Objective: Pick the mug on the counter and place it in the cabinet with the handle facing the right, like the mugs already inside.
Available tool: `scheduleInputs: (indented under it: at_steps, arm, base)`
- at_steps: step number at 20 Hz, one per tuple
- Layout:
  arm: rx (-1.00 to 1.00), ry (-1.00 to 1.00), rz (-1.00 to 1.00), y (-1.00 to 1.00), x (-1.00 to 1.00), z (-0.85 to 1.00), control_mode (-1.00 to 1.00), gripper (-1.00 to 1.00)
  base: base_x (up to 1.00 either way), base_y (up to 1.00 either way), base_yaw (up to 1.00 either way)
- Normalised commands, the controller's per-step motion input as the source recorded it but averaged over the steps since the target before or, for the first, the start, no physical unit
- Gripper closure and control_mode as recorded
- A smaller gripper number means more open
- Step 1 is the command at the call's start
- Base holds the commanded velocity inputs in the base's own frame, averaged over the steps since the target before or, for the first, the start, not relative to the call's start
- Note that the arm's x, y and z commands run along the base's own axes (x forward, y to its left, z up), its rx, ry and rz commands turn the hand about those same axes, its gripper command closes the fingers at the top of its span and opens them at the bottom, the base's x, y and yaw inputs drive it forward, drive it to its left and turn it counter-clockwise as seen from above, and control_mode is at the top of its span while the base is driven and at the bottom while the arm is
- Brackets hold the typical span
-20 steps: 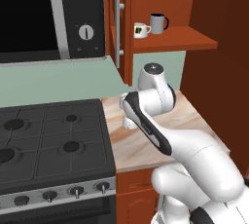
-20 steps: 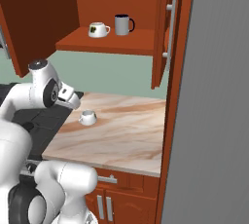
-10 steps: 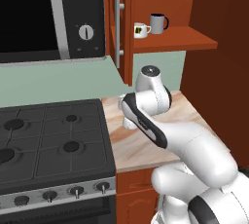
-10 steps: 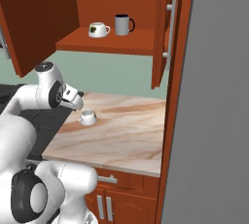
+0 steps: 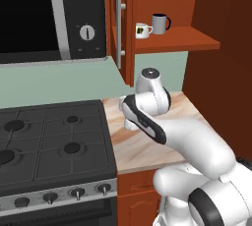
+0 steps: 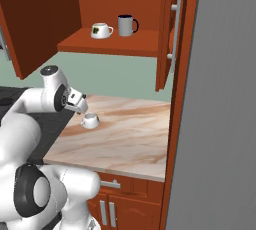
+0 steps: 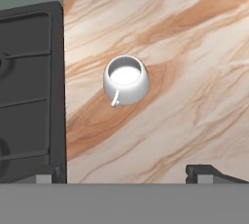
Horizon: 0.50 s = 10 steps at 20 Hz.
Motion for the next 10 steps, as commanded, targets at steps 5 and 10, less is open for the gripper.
scheduleInputs:
  at_steps: [5, 10]
  arm:
    - [0.00, 0.00, 0.00, 0.00, 0.14, -0.17, -1.00, -1.00]
    - [0.00, 0.00, 0.00, 0.00, 0.11, -0.16, -1.00, -1.00]
  base:
    - [0.00, 0.00, 0.00]
    - [0.00, 0.00, 0.00]
